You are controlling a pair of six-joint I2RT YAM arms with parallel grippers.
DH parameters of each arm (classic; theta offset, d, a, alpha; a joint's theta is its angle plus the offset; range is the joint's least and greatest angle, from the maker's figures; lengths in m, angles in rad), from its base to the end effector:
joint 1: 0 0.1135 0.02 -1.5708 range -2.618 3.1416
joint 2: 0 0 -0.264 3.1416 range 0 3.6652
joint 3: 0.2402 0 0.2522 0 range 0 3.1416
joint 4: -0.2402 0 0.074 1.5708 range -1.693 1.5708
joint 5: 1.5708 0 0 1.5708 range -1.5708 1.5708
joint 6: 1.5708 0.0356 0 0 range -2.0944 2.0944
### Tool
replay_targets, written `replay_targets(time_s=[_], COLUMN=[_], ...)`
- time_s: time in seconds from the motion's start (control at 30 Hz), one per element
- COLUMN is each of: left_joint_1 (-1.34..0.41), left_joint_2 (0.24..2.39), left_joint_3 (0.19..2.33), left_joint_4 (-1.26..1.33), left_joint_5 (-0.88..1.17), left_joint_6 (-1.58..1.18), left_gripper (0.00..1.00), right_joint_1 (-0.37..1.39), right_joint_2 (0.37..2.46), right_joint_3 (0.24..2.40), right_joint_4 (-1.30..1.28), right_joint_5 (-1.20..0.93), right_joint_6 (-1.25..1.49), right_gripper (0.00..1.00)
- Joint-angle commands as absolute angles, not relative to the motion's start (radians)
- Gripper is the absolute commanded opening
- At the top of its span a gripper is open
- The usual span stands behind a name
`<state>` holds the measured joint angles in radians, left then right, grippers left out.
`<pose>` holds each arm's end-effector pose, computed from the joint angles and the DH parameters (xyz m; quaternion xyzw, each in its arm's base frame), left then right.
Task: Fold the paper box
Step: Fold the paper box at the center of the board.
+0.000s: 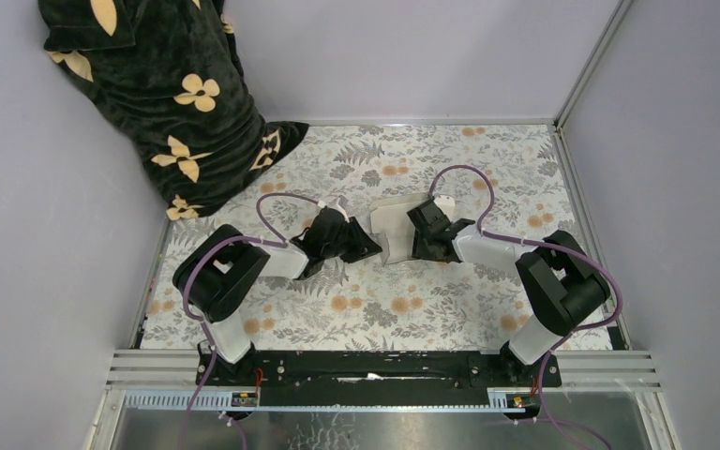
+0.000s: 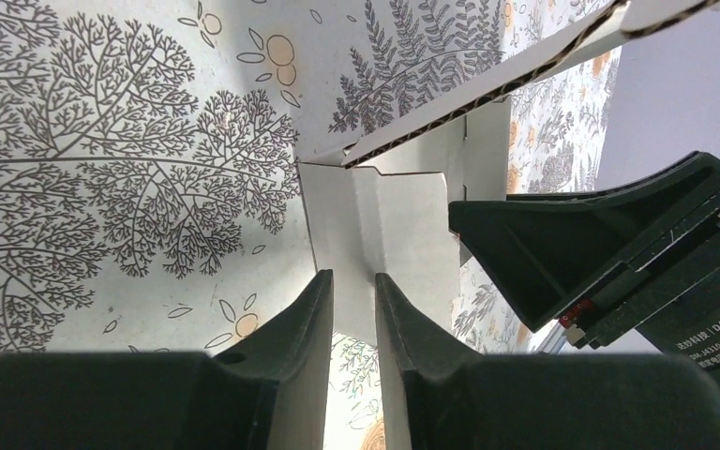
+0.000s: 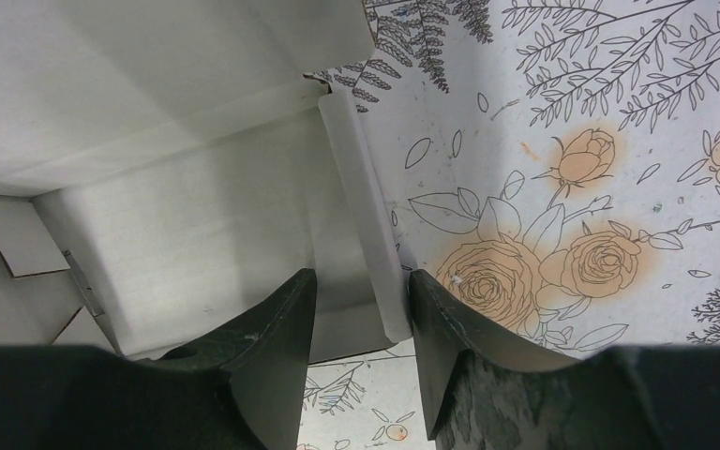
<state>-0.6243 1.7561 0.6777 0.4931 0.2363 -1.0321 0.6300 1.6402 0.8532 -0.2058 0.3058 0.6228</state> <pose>0.2611 -0.1984 0.1255 -0.1225 0.8681 -0.4163 0.2411 0.2590 0.1756 0.1553 0.0400 0.9475 0.0468 0.3138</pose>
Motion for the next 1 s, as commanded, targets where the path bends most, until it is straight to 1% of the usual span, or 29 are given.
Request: replay_targets(time_s=[0.0,0.1,0.23,0.27,0.63,0.97], left_joint_1=[-0.637,-0.638,-0.644,-0.645,-0.652,-0.653], left_joint_2=[1.75,1.744,1.734,1.733,1.722,1.72], left_joint_3=[0.713,0.719,0.729,0.731,0.727,0.713], left_joint_4=[0.477,0.465,0.442,0.437,0.464,0.536], left_joint_5=[0.2,0.196,0.182,0.178,0.17,0.194], left_joint_6=[-1.002,-1.0,-0.993,-0.993,-1.013,-1.048], left_gripper=[0.29,0.32,0.43,0.44,0.49,0.49], right_joint_1=[0.651,0.652,0.652,0.652,0.651,0.651], right_joint_2=[1.71,1.713,1.715,1.715,1.715,1.721], right_joint_3=[0.821,0.823,0.821,0.821,0.818,0.819], right_joint_4=[-0.28,-0.28,-0.276,-0.277,-0.267,-0.265], right_joint_5=[0.26,0.259,0.258,0.255,0.25,0.247], right_joint_6=[0.633,0.63,0.629,0.628,0.624,0.622], right_gripper=[0.48,0.48,0.48,0.48,0.48,0.48])
